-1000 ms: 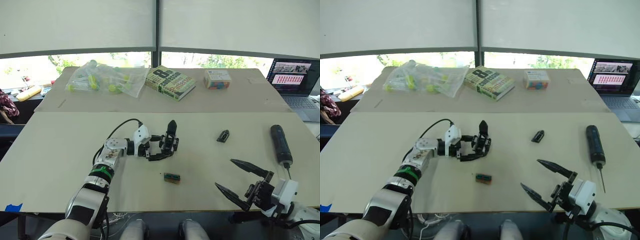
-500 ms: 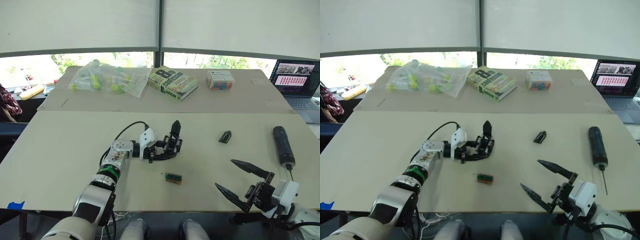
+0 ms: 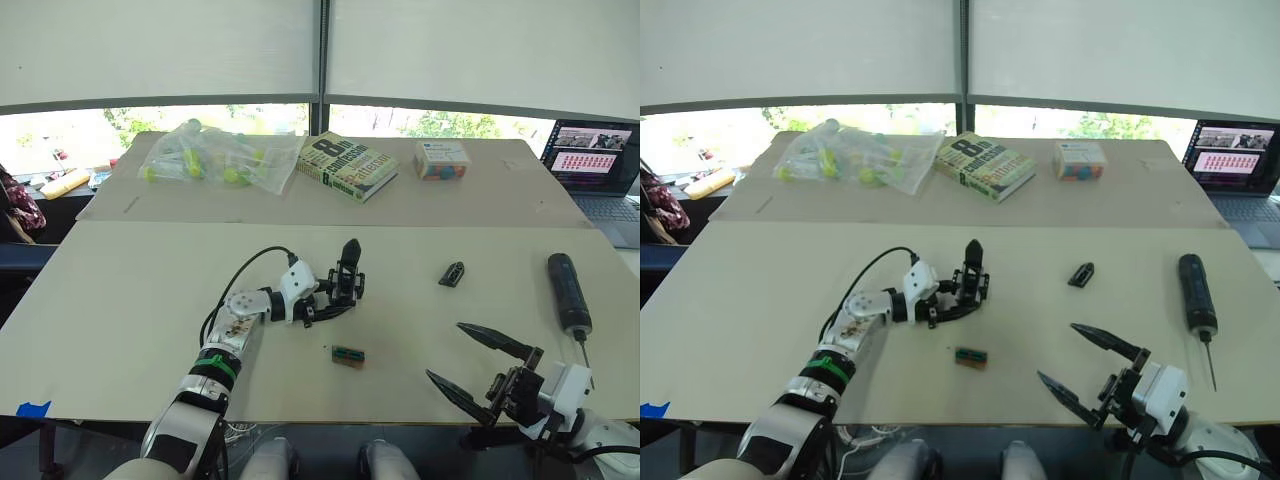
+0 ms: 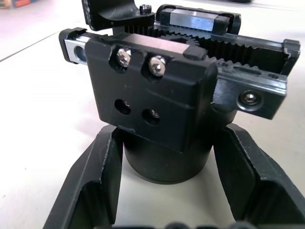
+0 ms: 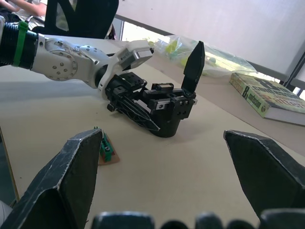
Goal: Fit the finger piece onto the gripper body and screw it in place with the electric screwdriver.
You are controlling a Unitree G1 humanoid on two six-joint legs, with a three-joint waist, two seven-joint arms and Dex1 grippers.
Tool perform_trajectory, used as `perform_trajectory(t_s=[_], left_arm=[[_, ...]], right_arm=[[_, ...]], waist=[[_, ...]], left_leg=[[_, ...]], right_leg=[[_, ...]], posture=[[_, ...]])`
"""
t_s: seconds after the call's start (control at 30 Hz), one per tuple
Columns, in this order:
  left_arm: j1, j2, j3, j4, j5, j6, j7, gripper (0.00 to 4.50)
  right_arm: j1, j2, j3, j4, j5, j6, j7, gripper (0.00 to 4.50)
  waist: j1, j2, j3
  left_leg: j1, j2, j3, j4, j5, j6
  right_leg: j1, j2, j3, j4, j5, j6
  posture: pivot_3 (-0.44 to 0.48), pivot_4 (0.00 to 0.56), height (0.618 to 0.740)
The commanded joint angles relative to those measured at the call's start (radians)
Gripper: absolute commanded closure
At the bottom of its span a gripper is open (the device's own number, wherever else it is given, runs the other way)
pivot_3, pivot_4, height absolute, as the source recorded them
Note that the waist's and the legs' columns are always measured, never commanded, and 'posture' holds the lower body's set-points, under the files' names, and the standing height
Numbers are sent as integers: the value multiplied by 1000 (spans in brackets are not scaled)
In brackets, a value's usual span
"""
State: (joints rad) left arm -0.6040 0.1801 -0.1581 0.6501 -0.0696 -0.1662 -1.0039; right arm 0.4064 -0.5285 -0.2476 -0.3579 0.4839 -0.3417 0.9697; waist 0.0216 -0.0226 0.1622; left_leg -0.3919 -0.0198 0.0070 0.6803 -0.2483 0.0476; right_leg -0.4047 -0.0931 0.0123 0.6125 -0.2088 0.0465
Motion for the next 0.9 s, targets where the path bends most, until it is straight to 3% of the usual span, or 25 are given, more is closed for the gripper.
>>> perform_trajectory(t_s=[0.03, 0.8, 0.9], left_arm=[[17, -10, -27, -71, 8, 25, 16, 2234], [39, 56, -63, -9, 10, 5, -53, 2234], [47, 63, -50, -18, 2, 18, -41, 821]], right_arm=[[-10, -8, -11, -17, 12, -11, 0, 0], [-23, -13, -9, -14, 14, -2, 10, 0], [-18, -13, -15, -17, 27, 10, 7, 0]], waist=[[1, 0, 0], [-8, 0, 0], [-8, 1, 0]], left_leg=[[0, 0, 0, 0, 0, 0], [1, 0, 0, 0, 0, 0], [1, 1, 0, 0, 0, 0]], right_leg=[[0, 0, 0, 0, 0, 0], [1, 0, 0, 0, 0, 0], [1, 1, 0, 0, 0, 0]], posture=[[0, 150, 740], [0, 150, 740], [0, 150, 740]])
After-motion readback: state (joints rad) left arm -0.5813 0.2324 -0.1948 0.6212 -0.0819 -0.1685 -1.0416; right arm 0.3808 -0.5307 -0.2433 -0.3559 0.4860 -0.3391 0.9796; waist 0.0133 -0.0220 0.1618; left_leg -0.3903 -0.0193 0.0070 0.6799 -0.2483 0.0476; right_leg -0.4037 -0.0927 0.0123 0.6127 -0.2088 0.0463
